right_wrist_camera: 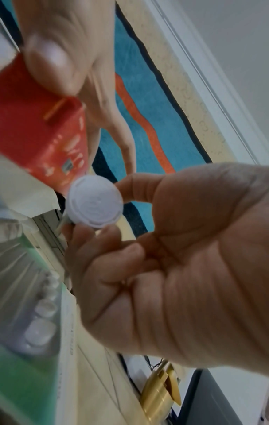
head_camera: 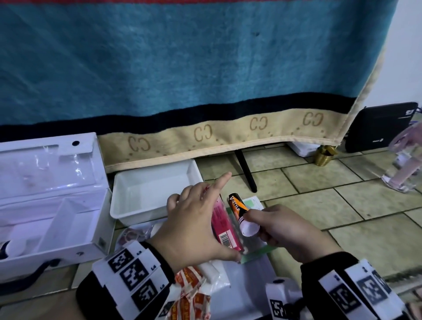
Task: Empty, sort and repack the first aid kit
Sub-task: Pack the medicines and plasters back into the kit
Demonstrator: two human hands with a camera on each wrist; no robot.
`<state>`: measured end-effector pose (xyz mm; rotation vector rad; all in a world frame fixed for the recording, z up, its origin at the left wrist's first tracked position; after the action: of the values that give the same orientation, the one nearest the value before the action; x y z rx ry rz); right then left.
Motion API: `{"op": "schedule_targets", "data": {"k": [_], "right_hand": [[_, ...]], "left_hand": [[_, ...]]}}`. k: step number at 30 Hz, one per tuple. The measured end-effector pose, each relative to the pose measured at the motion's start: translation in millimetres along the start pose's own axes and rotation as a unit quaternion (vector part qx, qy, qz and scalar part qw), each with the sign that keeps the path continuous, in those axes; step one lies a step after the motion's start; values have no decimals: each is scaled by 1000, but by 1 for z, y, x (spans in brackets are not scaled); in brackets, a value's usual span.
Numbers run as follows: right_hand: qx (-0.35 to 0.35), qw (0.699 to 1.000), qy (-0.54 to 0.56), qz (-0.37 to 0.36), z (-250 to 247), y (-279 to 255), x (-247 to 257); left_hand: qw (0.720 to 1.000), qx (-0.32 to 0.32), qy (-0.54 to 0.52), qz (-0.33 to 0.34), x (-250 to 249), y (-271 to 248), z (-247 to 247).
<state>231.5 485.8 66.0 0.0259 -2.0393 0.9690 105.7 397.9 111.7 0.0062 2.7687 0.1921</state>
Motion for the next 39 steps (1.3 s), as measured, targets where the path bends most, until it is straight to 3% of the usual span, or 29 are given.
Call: {"op": "schedule_targets", "data": {"k": [11, 17, 24, 29, 32, 35, 39], "right_hand": [[31, 993, 105, -50, -6, -14, 17], [50, 982, 160, -89, 13, -40, 49], [157, 957, 218, -114, 118, -76, 106], [175, 965, 169, -98, 227, -78, 133], [144, 978, 106, -110, 289, -71, 148], [45, 990, 0, -137, 337, -60, 161], [-113, 951, -214, -192, 374, -49, 170]], "left_hand": [[998, -68, -9, -2, 9, -12, -21], [989, -144, -24, -17, 23, -48, -68], [961, -227, -60, -145, 115, -140, -130], [934, -275, -76, -216, 207, -227, -162], [925, -275, -61, -253, 253, -274, -172], [928, -266, -42, -256, 285, -303, -176], [947, -221, -43, -230, 302, -309, -168]]}}
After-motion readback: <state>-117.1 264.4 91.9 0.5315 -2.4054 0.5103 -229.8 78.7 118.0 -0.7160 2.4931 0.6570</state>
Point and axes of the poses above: each hand's wrist, its own y-axis towards the middle knuckle, its own z-axis out of the palm, x = y × z, the point moved 7 cm from there along y, towards the middle knuckle, and after that the axes turned 13 degrees about z, right-handed, at the moved point
